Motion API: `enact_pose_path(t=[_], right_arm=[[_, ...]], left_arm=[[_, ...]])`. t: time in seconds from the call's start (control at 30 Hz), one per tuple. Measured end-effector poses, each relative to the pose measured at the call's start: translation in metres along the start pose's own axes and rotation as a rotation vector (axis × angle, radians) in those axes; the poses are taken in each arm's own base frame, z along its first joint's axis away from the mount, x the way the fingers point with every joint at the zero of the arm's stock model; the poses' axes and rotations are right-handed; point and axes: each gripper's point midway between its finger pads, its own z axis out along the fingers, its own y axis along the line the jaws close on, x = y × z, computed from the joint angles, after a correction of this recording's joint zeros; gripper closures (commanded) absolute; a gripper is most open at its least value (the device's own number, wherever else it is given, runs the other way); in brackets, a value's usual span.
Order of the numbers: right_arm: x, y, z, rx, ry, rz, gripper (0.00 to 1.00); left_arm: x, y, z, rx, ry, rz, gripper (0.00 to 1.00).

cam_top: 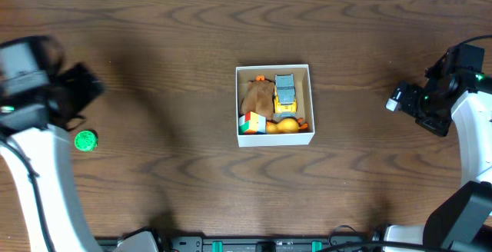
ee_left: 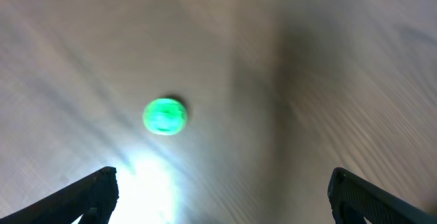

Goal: Pack container
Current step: 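Move the left gripper over the green round toy and descend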

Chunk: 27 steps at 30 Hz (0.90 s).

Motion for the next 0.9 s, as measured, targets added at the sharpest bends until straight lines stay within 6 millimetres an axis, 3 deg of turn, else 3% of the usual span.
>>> enact_pose_path(t=[0.17, 0.27, 0.43, 0.67, 0.9], right_arm=[[0.000, 0.000, 0.000, 0.002, -0.001, -0.003, 0.01], [0.000, -0.001, 0.000, 0.005, -0.002, -0.005, 0.01], [-0.001, -0.002, 0.000, 0.012, -0.003, -0.010, 0.01], [-0.001, -0.002, 0.000, 0.014, -0.004, -0.018, 0.01], [-0.001, -0.002, 0.000, 0.014, -0.004, -0.018, 0.01]], left_arm=[[0.000, 0.043, 0.063, -0.072, 0.160, -0.159, 0.02], [0.014, 0.049, 0.102, -0.093, 0.272, -0.181, 0.02], [0.042, 0.051, 0.148, -0.119, 0.420, -0.183, 0.02], [0.066, 0.057, 0.183, -0.144, 0.507, -0.179, 0.02], [0.082, 0.061, 0.199, -0.153, 0.529, -0.178, 0.02]])
